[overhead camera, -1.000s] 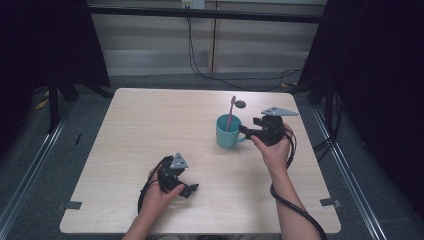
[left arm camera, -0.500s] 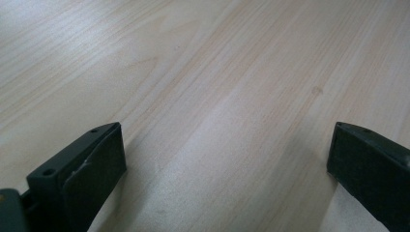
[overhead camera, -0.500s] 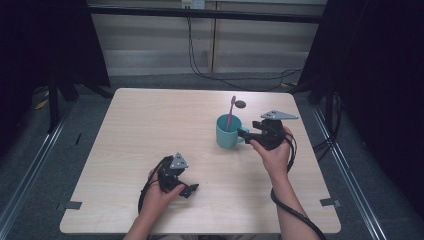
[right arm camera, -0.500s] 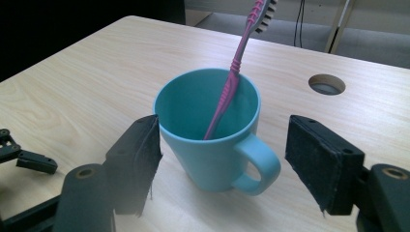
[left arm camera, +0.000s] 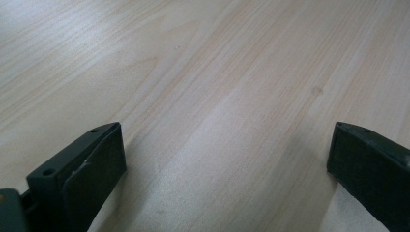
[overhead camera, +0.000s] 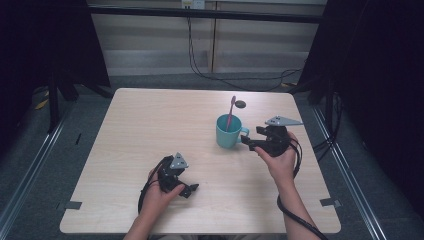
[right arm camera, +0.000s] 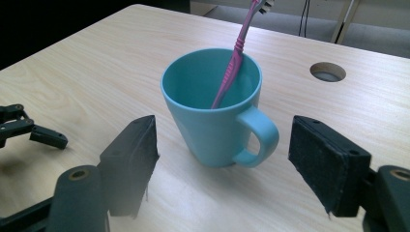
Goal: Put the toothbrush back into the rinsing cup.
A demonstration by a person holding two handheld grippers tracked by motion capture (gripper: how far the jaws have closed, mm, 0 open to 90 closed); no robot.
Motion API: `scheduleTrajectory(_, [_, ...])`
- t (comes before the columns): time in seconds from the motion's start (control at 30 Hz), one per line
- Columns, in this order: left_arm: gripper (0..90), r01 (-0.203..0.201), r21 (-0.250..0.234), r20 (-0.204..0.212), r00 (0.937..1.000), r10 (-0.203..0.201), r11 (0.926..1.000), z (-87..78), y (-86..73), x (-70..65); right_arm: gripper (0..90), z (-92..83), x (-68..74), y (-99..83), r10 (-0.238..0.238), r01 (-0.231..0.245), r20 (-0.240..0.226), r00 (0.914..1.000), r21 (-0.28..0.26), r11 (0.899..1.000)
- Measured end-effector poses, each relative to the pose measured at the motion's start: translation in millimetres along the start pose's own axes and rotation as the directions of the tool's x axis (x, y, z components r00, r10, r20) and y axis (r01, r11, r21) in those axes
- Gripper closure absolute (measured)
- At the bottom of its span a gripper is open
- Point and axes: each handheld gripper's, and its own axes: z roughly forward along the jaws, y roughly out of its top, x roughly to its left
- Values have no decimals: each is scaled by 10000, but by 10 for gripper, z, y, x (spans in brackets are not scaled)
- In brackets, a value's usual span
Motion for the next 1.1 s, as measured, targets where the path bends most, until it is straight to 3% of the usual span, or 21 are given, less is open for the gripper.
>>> scheduleTrajectory(0.6, [0, -3, 1, 2, 10000, 3, 10000, 0, 0, 0, 242, -189, -14, -121, -77, 79, -169, 9998, 95, 9999])
scheduleTrajectory(1.1, [0, 31, -26, -5, 10000, -31, 10000, 1, 0, -2, 240, -272, -34, -335, -214, 228, -384, 9990, 354, 9991])
